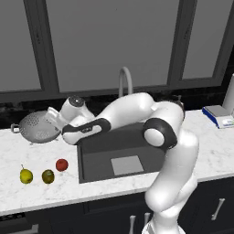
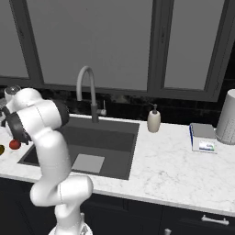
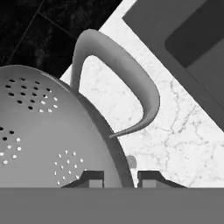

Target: Put the colander in the sink, put the apple, pear, kiwi in the colander, and turn on the sink faucet and pour water over the colander.

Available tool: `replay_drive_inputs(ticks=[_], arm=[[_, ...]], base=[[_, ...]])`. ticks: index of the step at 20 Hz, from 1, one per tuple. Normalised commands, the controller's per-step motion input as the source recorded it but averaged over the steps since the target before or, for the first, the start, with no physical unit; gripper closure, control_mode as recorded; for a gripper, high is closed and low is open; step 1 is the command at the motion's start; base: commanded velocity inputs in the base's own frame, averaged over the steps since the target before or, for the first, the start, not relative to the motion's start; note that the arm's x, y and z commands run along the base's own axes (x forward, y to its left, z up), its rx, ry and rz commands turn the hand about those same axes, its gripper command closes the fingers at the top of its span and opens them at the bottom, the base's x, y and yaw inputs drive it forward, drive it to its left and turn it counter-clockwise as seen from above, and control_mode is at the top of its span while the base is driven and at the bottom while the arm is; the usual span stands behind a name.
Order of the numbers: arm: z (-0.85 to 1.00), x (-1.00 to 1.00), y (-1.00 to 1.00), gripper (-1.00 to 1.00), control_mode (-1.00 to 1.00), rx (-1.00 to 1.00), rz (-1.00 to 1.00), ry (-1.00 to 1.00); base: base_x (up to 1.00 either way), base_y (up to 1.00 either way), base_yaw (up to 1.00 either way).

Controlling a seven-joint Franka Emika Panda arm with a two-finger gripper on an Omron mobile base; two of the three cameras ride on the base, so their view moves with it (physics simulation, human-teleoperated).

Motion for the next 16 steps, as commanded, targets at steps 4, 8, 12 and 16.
replay_drive_inputs(ticks=[4,8,12,16], arm=[[0.92,-0.58,-0.91,1.00,-1.00,0.25,-0.14,-0.05],[0.94,-0.69,-0.94,1.00,-1.00,0.15,-0.12,-0.04],[0.80,-0.93,-0.90,1.00,-1.00,0.10,-0.04,-0.13],[0.84,-1.00,-0.96,1.00,-1.00,0.02,0.00,-0.07]], base=[[0.00,0.00,0.00],[0.00,0.00,0.00],[0.00,0.00,0.00],[0.00,0.00,0.00]])
